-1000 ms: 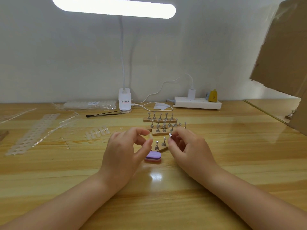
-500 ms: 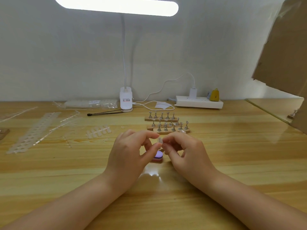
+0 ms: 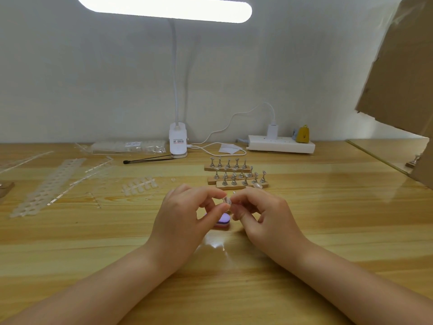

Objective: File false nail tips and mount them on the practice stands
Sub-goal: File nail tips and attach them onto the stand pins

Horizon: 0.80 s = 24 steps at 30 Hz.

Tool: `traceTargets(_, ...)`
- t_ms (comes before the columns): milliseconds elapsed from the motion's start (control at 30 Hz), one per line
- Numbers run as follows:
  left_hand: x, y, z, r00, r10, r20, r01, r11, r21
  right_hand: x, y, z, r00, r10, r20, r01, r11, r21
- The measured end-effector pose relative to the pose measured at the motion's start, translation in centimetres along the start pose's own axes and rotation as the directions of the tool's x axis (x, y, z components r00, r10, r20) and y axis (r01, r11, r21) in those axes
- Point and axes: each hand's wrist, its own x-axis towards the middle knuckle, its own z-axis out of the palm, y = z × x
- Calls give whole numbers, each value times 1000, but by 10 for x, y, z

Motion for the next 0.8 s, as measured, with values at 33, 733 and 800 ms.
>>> traceTargets(33, 0, 0, 0, 1000, -9, 0, 9, 1000, -12, 0, 0, 0, 1000, -6, -1, 6, 1000, -2)
traceTargets(733, 2, 7, -4, 950, -277, 142, 306, 917, -257, -1, -6, -4, 976, -217, -18, 203, 937, -286)
traceTargets(800, 3, 10, -4, 943, -280, 179, 324, 898, -299, -1, -5, -5, 971, -239, -2, 228, 926, -300)
